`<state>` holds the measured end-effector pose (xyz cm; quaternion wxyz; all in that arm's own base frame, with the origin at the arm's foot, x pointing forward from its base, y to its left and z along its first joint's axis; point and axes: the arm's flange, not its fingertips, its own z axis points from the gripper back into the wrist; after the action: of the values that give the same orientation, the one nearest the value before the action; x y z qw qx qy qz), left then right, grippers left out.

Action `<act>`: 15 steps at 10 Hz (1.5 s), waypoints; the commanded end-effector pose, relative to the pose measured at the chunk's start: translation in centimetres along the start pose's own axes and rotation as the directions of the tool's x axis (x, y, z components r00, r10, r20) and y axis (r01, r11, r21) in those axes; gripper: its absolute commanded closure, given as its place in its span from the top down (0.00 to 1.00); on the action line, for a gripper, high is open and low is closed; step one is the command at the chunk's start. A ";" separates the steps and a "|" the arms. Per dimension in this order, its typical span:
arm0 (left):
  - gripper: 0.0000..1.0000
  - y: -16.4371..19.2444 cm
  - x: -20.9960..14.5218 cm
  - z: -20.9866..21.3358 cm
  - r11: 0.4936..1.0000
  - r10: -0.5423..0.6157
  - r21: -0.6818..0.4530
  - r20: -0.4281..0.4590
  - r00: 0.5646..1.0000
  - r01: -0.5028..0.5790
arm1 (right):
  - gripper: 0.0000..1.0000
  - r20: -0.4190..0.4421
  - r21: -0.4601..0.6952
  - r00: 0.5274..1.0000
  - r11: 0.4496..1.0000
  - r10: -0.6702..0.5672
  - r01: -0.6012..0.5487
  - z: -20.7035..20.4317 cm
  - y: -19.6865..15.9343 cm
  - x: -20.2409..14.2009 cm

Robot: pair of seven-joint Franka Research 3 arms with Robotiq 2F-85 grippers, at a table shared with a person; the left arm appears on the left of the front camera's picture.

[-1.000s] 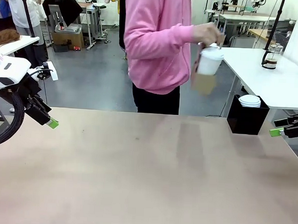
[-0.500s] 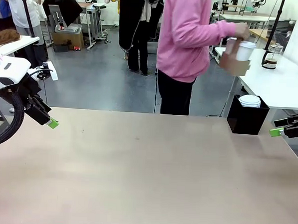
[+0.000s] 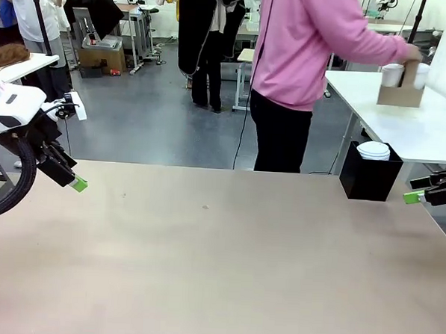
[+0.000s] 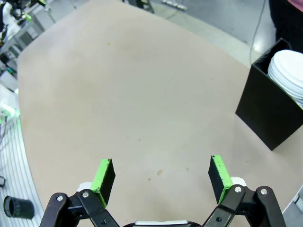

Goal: Pour a drink into a cup and package it in a carrier.
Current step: Insert the held 600 ml Paper Cup into the Cup Carrier.

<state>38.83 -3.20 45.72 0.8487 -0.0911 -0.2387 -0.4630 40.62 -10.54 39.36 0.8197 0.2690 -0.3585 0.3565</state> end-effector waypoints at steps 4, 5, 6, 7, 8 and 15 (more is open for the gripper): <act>1.00 0.1 -0.1 -0.1 1.000 0.000 -0.015 0.017 1.000 0.000 | 1.00 0.007 0.009 1.000 1.000 0.004 -0.004 0.3 0.0 0.3; 1.00 0.1 -0.1 -0.1 1.000 0.000 -0.015 0.017 1.000 0.000 | 1.00 0.007 0.009 1.000 1.000 0.004 -0.004 0.3 0.0 0.3; 1.00 0.1 -0.1 -0.1 1.000 0.000 -0.015 0.017 1.000 0.000 | 1.00 0.007 0.009 1.000 1.000 0.004 -0.004 0.3 0.0 0.3; 1.00 0.1 -0.1 -0.1 1.000 0.000 -0.015 0.017 1.000 0.000 | 1.00 0.007 0.009 1.000 1.000 0.004 -0.004 0.3 0.0 0.3; 1.00 0.1 -0.1 -0.1 1.000 0.000 -0.015 0.017 1.000 0.000 | 1.00 0.007 0.009 1.000 1.000 0.004 -0.004 0.3 0.0 0.3; 1.00 0.1 -0.1 -0.1 1.000 0.000 -0.015 0.017 1.000 0.000 | 1.00 0.007 0.009 1.000 1.000 0.004 -0.004 0.3 0.0 0.3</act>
<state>38.83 -3.20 45.72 0.8487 -0.0912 -0.2387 -0.4630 40.62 -10.54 39.36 0.8197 0.2690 -0.3586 0.3565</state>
